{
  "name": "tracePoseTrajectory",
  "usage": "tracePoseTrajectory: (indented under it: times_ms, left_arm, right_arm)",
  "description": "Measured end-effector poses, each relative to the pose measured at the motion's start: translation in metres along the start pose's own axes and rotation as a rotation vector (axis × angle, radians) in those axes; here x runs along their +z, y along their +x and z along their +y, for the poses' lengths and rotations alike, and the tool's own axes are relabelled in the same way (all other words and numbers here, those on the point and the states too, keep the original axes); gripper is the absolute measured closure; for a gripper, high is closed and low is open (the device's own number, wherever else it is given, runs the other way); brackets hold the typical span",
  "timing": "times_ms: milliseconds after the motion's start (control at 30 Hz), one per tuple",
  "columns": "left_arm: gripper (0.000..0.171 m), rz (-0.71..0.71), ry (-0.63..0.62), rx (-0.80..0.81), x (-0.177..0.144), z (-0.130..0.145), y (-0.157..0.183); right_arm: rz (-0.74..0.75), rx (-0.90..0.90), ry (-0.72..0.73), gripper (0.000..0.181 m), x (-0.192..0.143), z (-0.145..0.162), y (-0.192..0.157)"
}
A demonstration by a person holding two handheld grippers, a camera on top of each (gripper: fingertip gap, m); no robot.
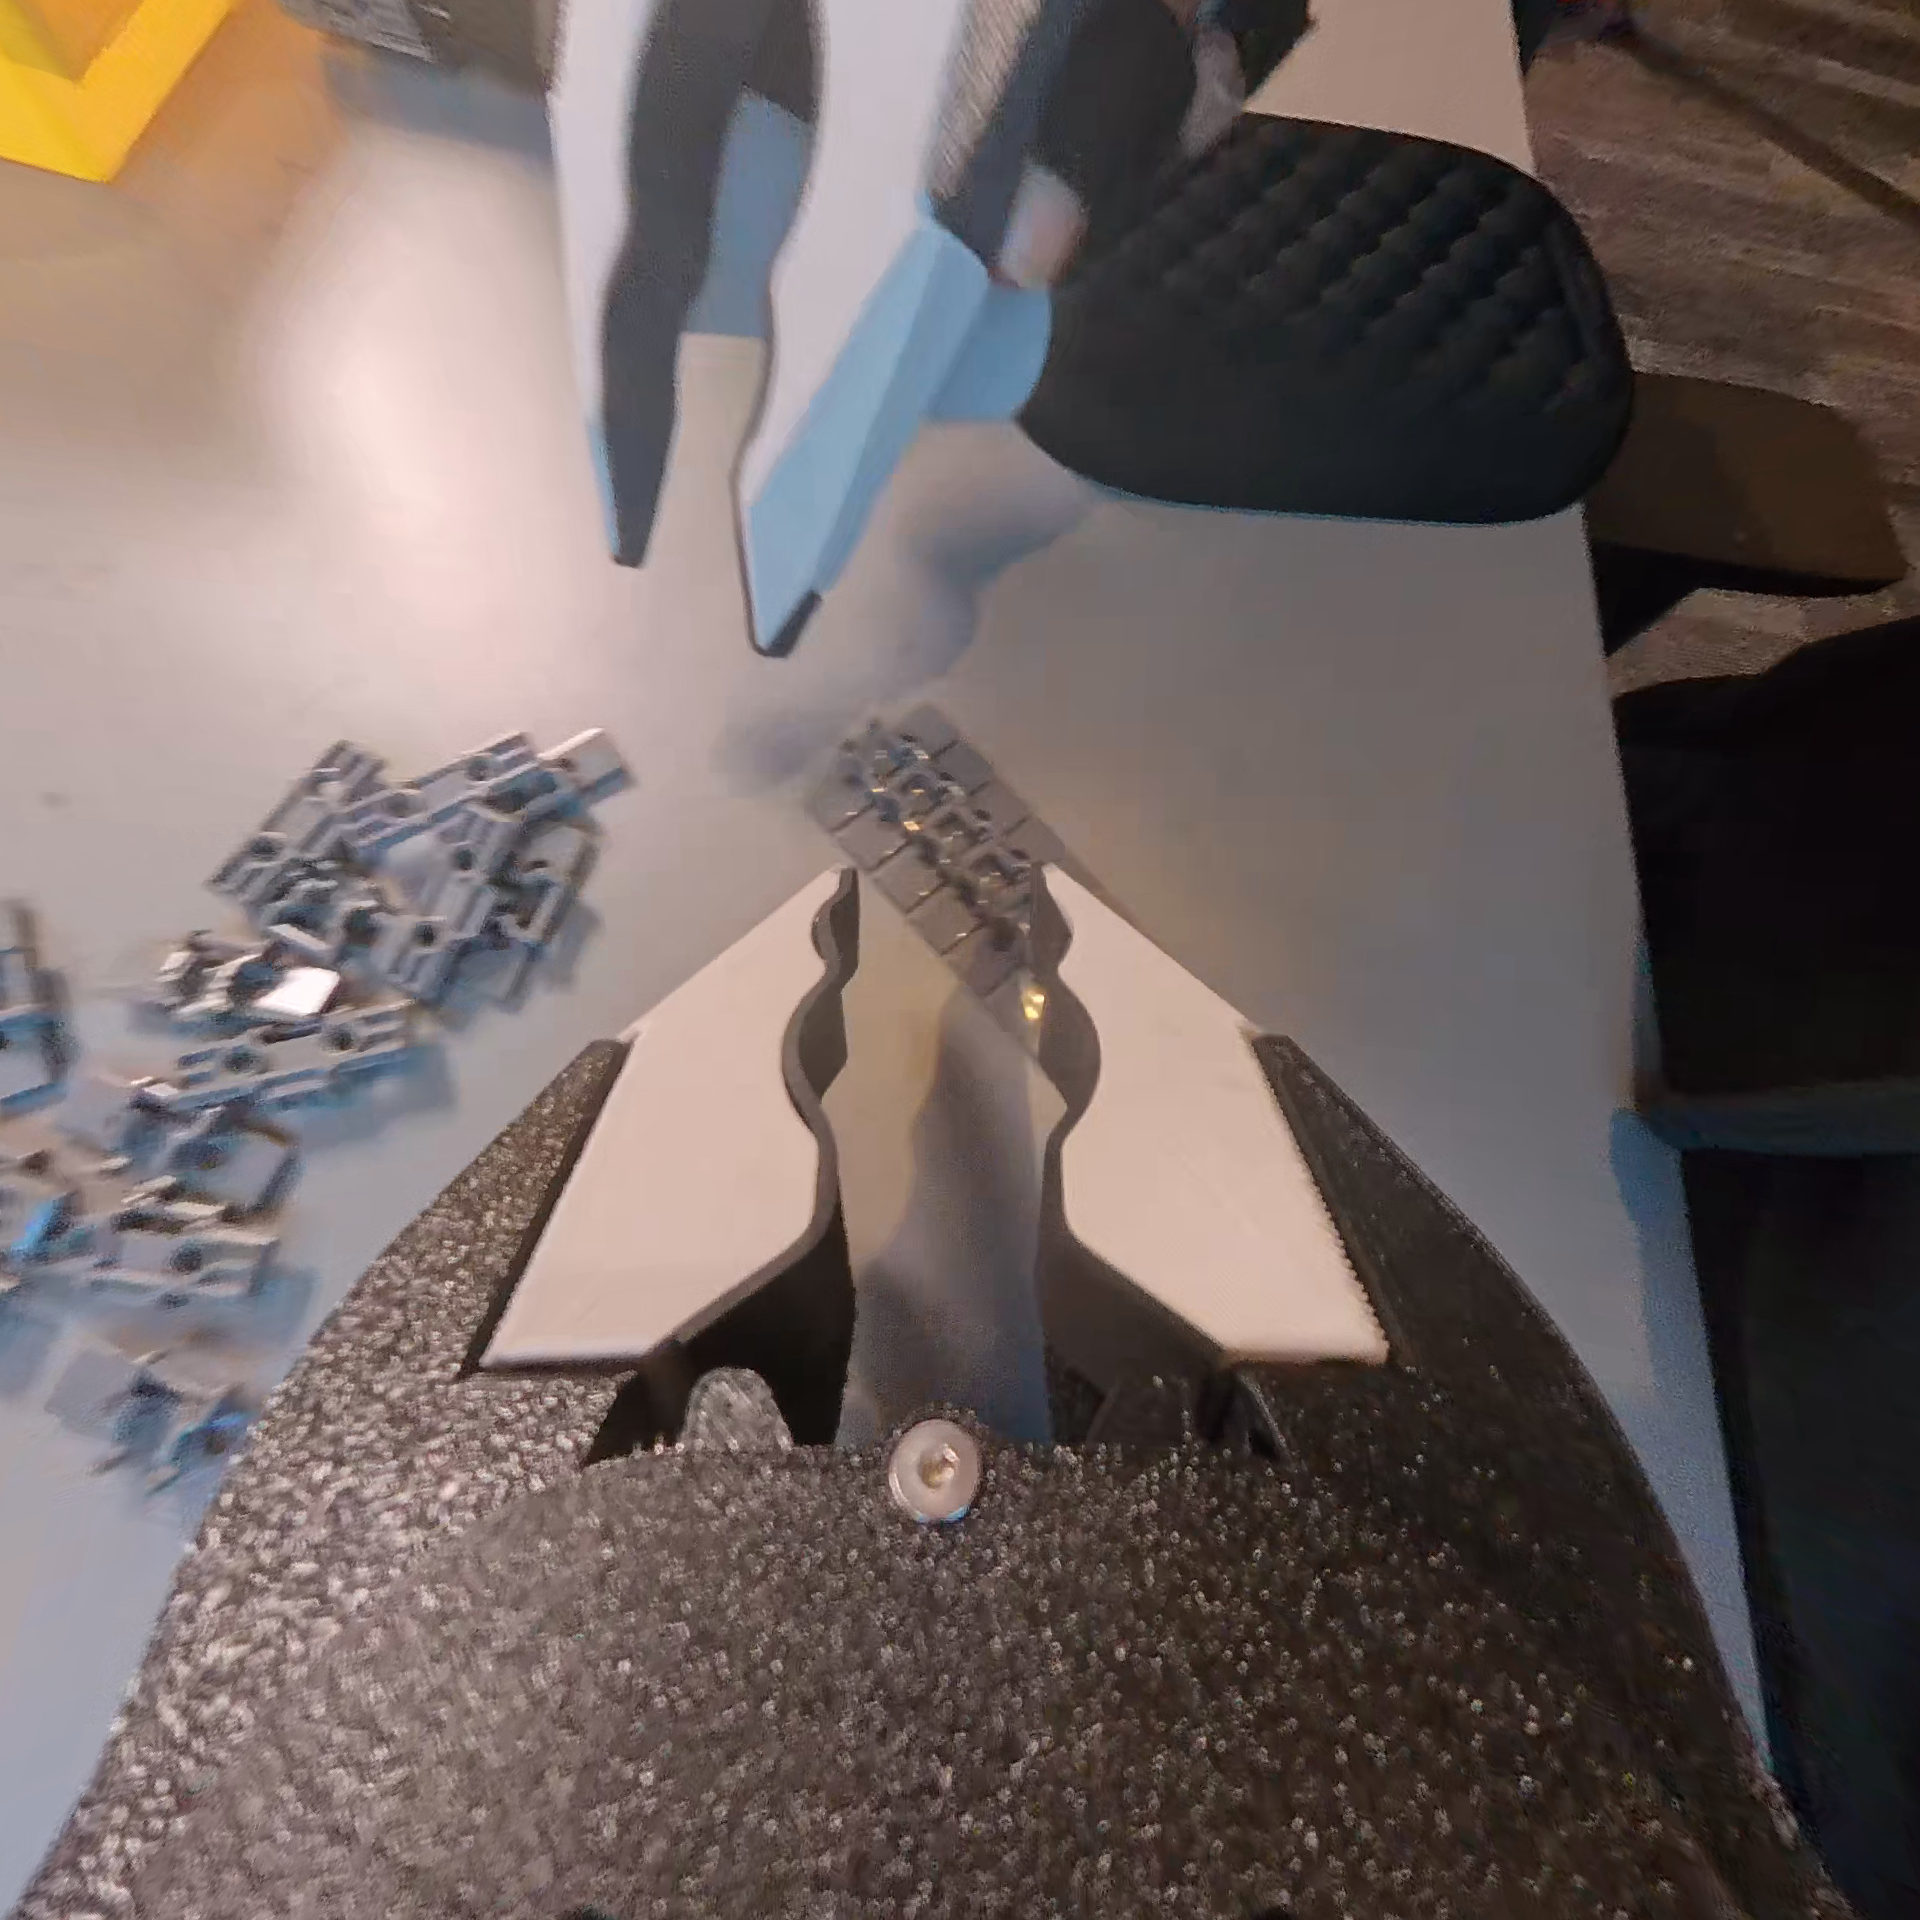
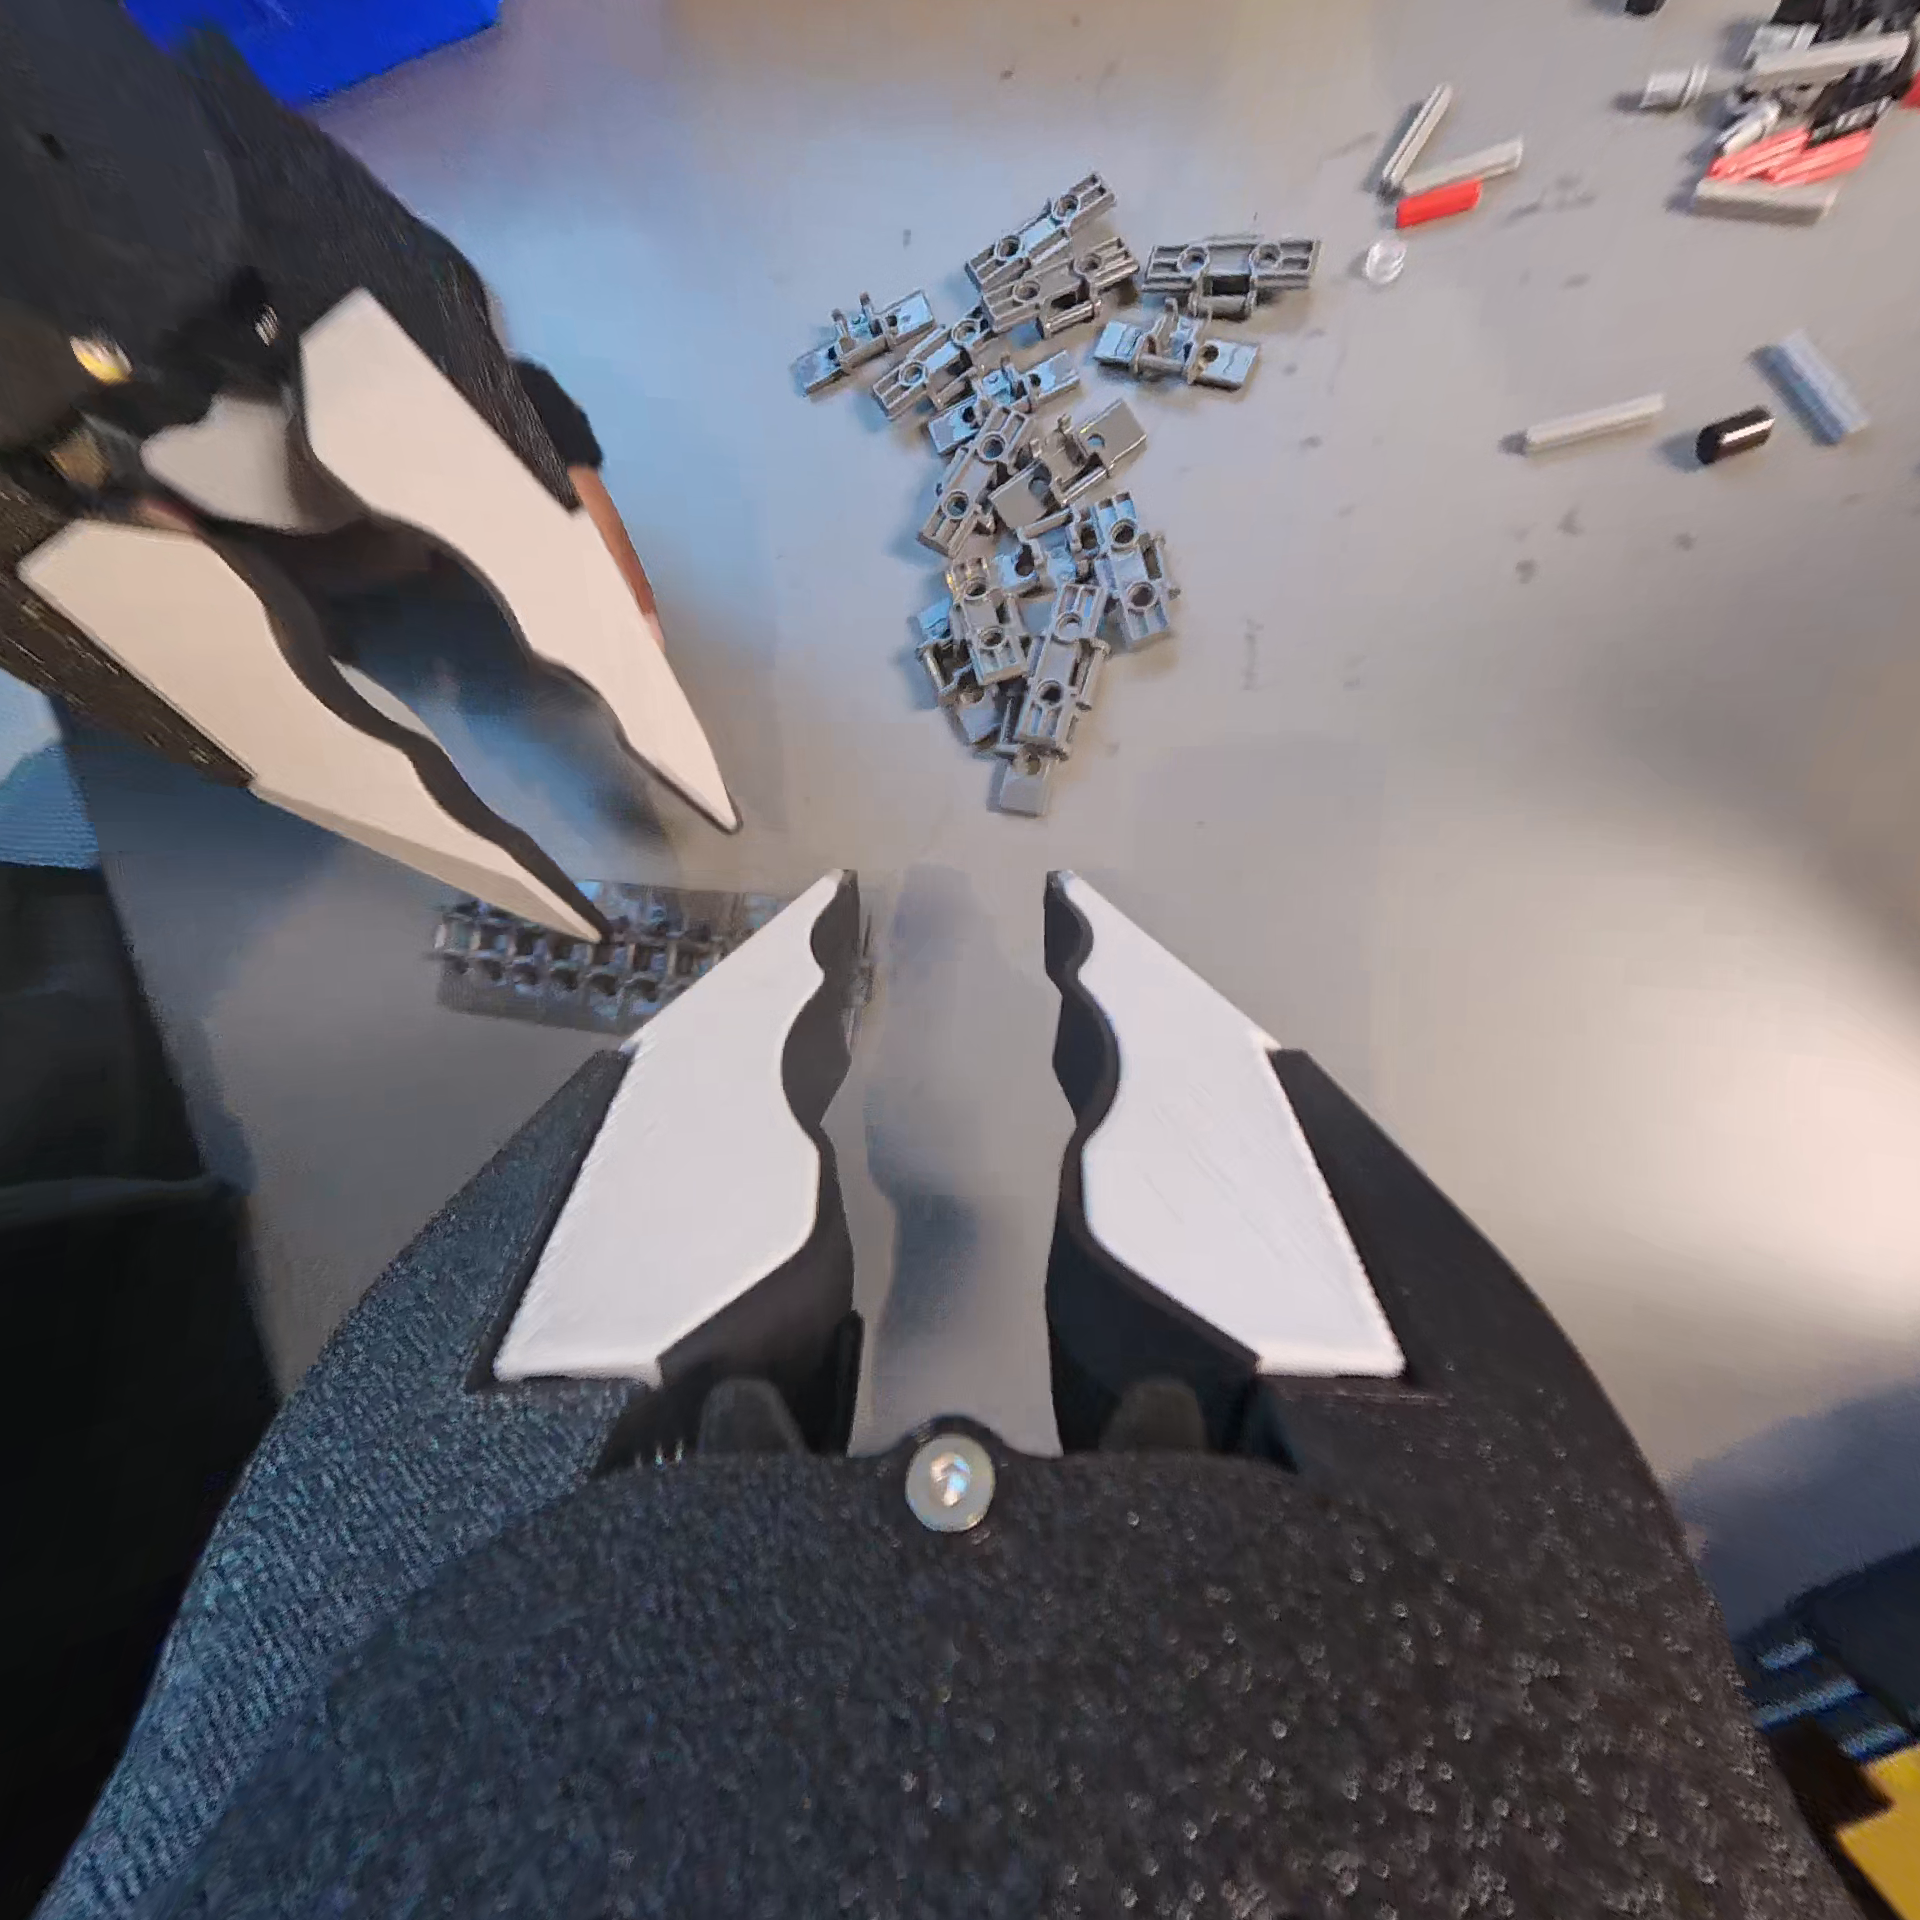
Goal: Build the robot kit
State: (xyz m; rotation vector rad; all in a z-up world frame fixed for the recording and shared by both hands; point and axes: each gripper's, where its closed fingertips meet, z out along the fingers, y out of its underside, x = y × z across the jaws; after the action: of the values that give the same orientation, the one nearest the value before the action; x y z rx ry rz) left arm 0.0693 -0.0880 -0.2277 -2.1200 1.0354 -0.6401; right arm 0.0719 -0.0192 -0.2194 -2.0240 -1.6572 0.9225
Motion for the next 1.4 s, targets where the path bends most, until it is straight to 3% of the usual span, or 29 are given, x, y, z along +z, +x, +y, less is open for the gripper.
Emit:
tracePoseTrajectory:
  times_ms: [167, 267, 400, 533, 633, 733, 900, 1000, 1067, 1200, 1400]
  left_arm:
    - [0.140, -0.133, 0.051, -0.072, -0.019, 0.002, -0.047]
    - [0.141, -0.175, 0.096, -0.083, -0.027, -0.001, -0.058]
    - [0.142, -0.223, 0.083, -0.058, -0.029, 0.003, -0.064]
    - [0.142, -0.232, 0.081, -0.048, -0.028, 0.003, -0.065]
    - [0.142, -0.233, 0.086, -0.054, -0.029, 0.003, -0.066]
    - [0.142, -0.239, 0.087, -0.048, -0.029, 0.003, -0.067]
    - [0.142, -0.248, 0.116, -0.058, -0.033, 0.000, -0.069]
    - [0.140, -0.241, 0.189, -0.071, -0.040, -0.009, -0.071]
    - [0.139, -0.194, 0.281, -0.047, -0.048, -0.023, -0.063]
    - [0.142, 0.047, 0.457, 0.021, -0.062, -0.049, -0.022]
    - [0.156, 0.335, 0.604, 0.074, -0.081, -0.068, 0.032]
  right_arm:
    - [0.086, -0.111, 0.005, 0.146, 0.029, -0.011, 0.011]
    - [0.099, -0.154, -0.018, 0.152, 0.039, -0.016, 0.017]
    - [0.070, -0.148, 0.002, 0.181, 0.038, -0.027, 0.020]
    - [0.046, -0.114, 0.029, 0.180, 0.034, -0.031, 0.022]
    - [0.025, -0.091, -0.005, 0.156, 0.038, -0.025, 0.020]
    - [0.035, -0.091, -0.012, 0.170, 0.044, -0.022, 0.022]
    - [0.006, -0.114, 0.092, 0.170, 0.024, -0.039, 0.017]
    - [-0.170, -0.067, 0.195, 0.170, 0.006, -0.052, -0.008]
    - [-0.394, 0.016, 0.257, 0.170, -0.009, -0.058, -0.037]
    - [-0.779, 0.084, 0.343, 0.170, -0.044, -0.062, -0.088]
    - [-1.002, 0.131, 0.339, 0.170, -0.057, -0.054, -0.120]
